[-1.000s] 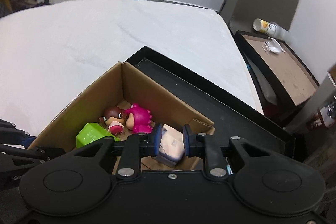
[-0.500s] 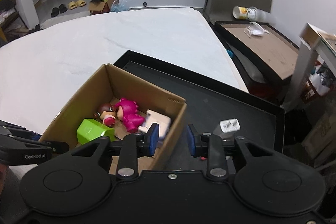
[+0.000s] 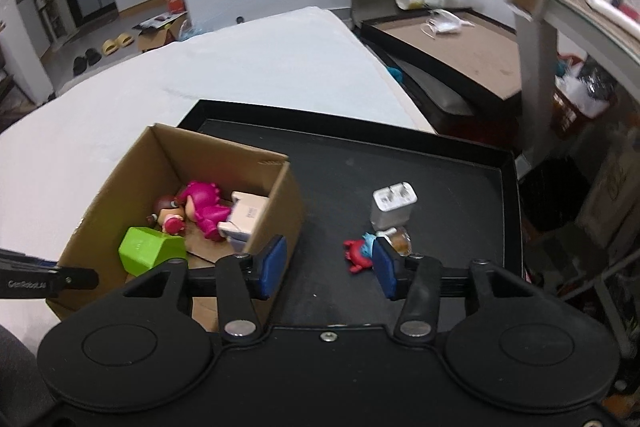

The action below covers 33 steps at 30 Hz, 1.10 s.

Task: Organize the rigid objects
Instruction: 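Move the right tool to the red-and-blue figure with the mug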

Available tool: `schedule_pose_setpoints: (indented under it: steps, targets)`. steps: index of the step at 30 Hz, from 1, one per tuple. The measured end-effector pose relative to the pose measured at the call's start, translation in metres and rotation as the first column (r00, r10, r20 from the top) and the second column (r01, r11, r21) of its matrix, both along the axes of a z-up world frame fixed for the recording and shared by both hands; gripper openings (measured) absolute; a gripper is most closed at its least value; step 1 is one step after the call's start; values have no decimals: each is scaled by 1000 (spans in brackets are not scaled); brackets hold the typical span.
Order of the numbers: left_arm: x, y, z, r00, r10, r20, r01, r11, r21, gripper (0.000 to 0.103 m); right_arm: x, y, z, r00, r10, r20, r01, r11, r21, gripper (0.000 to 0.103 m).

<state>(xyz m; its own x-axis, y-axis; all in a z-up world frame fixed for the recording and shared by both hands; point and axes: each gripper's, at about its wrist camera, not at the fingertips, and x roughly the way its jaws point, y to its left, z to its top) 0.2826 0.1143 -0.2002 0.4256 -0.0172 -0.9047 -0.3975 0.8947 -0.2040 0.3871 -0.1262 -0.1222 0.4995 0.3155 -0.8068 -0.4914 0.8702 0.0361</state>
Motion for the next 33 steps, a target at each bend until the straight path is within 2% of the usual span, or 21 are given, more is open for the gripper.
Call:
schedule_pose_setpoints:
  steps: [5, 14, 17, 28, 33]
  targets:
    - [0, -4, -1, 1000, -5, -4, 5, 1000, 28, 14, 3, -20, -11, 999, -47, -9, 48, 997, 56, 54]
    - [0, -9, -2, 999, -16, -29, 18, 998, 60, 14, 8, -48, -31, 996, -87, -21, 89, 989, 121, 55]
    - [0, -9, -3, 999, -9, -37, 11, 998, 59, 14, 11, -52, -35, 995, -96, -10, 97, 988, 122, 61]
    - [2, -14, -4, 998, 5, -55, -1, 997, 79, 14, 27, -54, -59, 994, -97, -39, 101, 988, 116, 64]
    - [3, -15, -6, 998, 7, -65, -1, 997, 83, 14, 33, -43, -72, 998, -55, -30, 57, 997, 55, 65]
